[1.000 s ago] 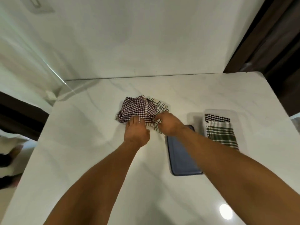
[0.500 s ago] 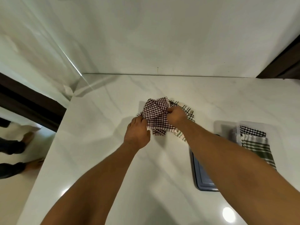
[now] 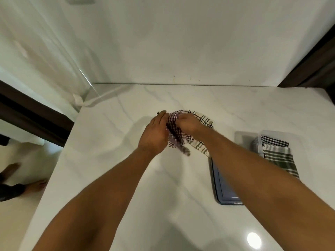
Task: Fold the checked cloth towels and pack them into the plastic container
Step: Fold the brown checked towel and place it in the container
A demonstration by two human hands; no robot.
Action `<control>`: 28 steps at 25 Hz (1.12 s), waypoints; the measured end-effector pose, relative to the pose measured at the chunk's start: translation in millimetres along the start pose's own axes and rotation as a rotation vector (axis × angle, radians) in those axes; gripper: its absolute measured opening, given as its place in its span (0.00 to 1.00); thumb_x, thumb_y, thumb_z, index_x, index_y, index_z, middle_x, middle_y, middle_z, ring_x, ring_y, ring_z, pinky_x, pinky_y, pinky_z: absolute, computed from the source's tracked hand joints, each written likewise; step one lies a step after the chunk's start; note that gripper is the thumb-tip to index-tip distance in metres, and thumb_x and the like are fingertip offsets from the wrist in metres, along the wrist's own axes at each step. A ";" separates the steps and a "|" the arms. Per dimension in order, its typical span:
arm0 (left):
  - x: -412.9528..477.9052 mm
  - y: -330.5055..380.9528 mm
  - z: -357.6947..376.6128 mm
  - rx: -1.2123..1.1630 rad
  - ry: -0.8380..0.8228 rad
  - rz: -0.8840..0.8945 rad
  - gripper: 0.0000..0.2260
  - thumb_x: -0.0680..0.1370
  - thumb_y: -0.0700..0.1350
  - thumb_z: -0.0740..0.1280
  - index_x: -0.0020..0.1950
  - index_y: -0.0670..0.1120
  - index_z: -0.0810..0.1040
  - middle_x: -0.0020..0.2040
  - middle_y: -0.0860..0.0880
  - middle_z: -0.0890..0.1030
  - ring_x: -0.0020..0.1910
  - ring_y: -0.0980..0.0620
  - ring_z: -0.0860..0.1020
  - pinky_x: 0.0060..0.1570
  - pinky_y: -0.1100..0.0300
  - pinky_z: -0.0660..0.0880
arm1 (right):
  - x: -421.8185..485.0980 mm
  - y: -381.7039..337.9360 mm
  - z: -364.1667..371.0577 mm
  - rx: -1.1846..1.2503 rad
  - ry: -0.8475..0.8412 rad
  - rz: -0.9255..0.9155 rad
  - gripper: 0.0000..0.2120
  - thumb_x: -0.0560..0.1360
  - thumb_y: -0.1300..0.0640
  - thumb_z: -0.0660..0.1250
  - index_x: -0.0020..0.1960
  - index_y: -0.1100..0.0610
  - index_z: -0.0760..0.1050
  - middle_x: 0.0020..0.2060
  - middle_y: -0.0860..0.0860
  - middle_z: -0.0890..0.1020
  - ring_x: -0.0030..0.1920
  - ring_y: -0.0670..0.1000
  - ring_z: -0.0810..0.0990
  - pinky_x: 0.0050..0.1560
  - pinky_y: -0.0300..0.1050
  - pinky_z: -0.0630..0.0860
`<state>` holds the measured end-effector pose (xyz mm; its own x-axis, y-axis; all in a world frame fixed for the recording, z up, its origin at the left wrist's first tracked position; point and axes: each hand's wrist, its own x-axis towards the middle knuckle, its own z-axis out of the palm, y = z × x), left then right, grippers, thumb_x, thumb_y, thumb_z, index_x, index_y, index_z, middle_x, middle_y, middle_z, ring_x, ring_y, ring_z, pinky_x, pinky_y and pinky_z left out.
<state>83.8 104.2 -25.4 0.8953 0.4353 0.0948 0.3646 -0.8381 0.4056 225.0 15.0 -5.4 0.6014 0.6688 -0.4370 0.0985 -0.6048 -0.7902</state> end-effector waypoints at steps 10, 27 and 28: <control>-0.7 60.0 -47.4 0.043 -0.300 0.250 0.16 0.72 0.49 0.71 0.59 0.50 0.76 0.52 0.50 0.81 0.51 0.47 0.78 0.52 0.53 0.74 | -91.6 -1.6 -53.6 -0.518 -0.119 -0.274 0.17 0.70 0.70 0.61 0.46 0.55 0.83 0.39 0.46 0.81 0.39 0.45 0.77 0.38 0.38 0.72; -55.2 72.1 -105.9 0.328 -0.543 0.109 0.26 0.69 0.57 0.76 0.61 0.46 0.77 0.53 0.49 0.81 0.48 0.49 0.77 0.50 0.57 0.74 | -172.2 -7.8 -69.9 -0.670 0.182 -0.494 0.22 0.66 0.38 0.77 0.40 0.56 0.77 0.34 0.48 0.78 0.37 0.49 0.76 0.35 0.44 0.68; -57.7 69.0 -109.2 0.335 -0.538 0.086 0.27 0.68 0.59 0.76 0.61 0.46 0.77 0.54 0.48 0.81 0.50 0.49 0.78 0.52 0.56 0.75 | -174.5 -5.4 -73.7 -0.721 0.180 -0.475 0.21 0.67 0.40 0.77 0.40 0.57 0.77 0.34 0.49 0.77 0.37 0.50 0.76 0.35 0.45 0.67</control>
<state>29.4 57.1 96.4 0.8967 0.2088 -0.3903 0.2678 -0.9580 0.1028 177.9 -130.3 106.8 0.4794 0.8776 -0.0088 0.8099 -0.4462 -0.3808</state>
